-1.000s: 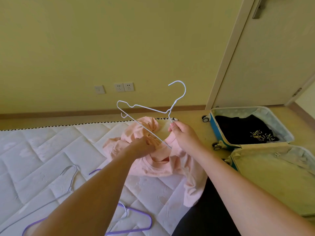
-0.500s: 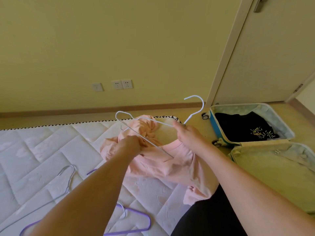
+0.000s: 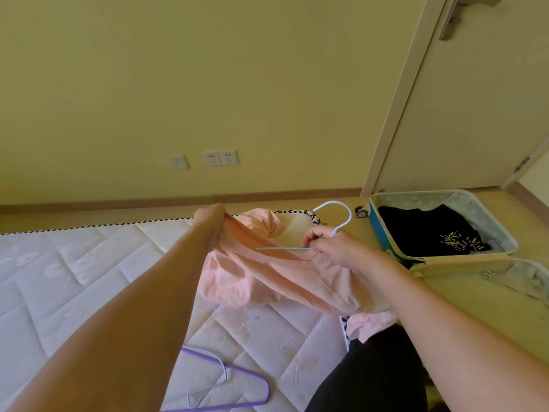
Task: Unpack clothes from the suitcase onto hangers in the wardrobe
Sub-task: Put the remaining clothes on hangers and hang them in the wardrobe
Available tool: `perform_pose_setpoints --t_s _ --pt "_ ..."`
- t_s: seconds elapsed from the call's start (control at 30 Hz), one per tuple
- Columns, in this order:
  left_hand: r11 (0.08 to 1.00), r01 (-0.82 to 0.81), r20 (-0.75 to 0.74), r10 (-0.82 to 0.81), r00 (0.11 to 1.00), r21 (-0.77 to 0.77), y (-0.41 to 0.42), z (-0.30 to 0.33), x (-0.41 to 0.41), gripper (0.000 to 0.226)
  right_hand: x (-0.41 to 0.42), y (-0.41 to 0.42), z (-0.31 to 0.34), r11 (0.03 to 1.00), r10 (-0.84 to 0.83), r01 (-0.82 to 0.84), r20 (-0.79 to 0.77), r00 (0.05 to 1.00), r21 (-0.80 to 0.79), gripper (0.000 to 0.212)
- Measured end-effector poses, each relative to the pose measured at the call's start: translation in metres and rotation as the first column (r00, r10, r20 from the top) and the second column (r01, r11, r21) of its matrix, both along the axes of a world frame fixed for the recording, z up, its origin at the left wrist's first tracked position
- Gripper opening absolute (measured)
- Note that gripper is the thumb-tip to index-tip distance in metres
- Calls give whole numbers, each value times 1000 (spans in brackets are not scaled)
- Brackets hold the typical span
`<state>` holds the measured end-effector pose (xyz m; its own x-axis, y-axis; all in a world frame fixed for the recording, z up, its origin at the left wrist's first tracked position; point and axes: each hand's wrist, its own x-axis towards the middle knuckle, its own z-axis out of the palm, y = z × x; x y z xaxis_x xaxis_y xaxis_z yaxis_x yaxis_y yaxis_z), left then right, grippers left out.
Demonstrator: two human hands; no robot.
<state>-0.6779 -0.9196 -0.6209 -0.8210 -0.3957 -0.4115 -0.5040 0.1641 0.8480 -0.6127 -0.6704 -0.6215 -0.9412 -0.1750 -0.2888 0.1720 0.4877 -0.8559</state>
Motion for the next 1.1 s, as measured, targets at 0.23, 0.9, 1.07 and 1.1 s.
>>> perform_pose_setpoints --t_s 0.23,0.9,1.07,1.1 --pt "787 421 -186 -544 818 -452 57 36 1 17 -11 4 25 946 -267 232 -138 954 -227 23" --pt "412 269 -350 -903 251 -870 272 321 34 75 120 175 357 898 -438 430 -269 858 -90 7" --pt "367 401 -363 -927 91 -839 331 366 81 77 200 203 402 824 -558 556 -319 766 -109 13" --pt "353 439 -369 -928 53 -826 343 376 95 76 219 207 411 801 -584 591 -339 738 -94 14"
